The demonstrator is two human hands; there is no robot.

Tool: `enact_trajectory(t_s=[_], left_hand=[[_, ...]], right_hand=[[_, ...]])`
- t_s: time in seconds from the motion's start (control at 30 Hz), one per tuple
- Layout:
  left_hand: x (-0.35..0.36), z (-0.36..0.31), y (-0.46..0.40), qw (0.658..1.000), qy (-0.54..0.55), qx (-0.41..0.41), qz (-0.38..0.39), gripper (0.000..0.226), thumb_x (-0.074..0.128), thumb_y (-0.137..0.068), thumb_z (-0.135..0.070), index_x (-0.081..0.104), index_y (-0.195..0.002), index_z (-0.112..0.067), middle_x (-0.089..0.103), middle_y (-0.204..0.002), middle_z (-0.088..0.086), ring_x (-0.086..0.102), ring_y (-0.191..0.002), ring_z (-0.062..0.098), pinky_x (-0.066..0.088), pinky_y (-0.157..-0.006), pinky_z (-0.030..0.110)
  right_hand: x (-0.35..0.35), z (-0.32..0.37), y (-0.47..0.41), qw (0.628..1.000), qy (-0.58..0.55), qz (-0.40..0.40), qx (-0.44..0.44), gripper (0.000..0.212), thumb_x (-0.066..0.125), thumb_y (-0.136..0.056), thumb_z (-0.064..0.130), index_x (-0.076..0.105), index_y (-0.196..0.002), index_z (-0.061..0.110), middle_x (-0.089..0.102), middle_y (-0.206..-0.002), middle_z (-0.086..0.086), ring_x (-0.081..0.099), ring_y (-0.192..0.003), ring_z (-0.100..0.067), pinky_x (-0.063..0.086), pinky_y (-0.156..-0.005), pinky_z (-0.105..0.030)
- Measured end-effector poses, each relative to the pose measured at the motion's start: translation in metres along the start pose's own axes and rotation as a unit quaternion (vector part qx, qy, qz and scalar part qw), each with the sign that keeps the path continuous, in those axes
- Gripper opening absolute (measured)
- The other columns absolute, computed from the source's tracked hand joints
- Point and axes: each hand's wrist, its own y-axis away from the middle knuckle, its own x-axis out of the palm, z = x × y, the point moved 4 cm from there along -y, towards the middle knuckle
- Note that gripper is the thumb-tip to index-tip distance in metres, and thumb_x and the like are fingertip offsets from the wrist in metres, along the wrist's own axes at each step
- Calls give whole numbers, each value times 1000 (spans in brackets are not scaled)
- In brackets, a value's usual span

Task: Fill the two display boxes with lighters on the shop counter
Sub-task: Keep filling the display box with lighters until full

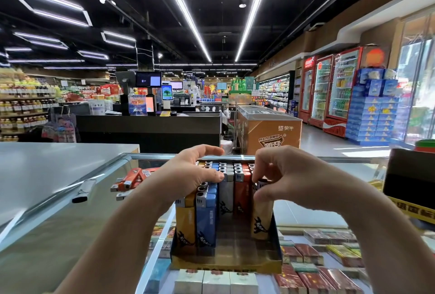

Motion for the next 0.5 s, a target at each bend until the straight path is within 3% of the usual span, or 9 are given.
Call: enact_trajectory(t_s=[0.07, 0.3, 0.4, 0.5], left_hand=[[1, -1, 0, 1000, 5, -4, 4, 40, 68, -80, -10, 56, -108, -35, 56, -118, -4, 57, -104, 15, 46, -95, 39], [0, -2, -1, 1000, -4, 9, 6, 41, 68, -80, -10, 55, -110, -34, 52, -124, -8, 51, -108, 8, 43, -95, 31], [0, 0, -2, 1000, -14, 11, 2, 39, 69, -80, -13, 55, -107, -37, 52, -122, -11, 50, -109, 7, 41, -98, 35], [0, 1, -3, 1000, -5, 13, 3, 39, 68, -80, -13, 55, -106, -38, 53, -117, -14, 54, -100, 4, 45, -81, 23]], right_hand=[[0, 3, 1, 1000, 4, 12, -9, 20, 78, -71, 14, 59, -73, 20, 46, -64, 11, 43, -54, 2, 38, -52, -17], [0, 5, 1, 999, 12, 10, -28, 22, 77, -72, 11, 58, -70, 23, 46, -67, 11, 44, -58, 3, 40, -55, -16], [3, 5, 0, 999, 32, 16, -27, 26, 77, -71, 12, 55, -67, 26, 46, -68, 12, 45, -58, 3, 40, -55, -18], [7, 2, -2, 999, 42, 30, -1, 26, 78, -70, 13, 56, -67, 25, 50, -73, 10, 50, -62, -6, 47, -59, -32]])
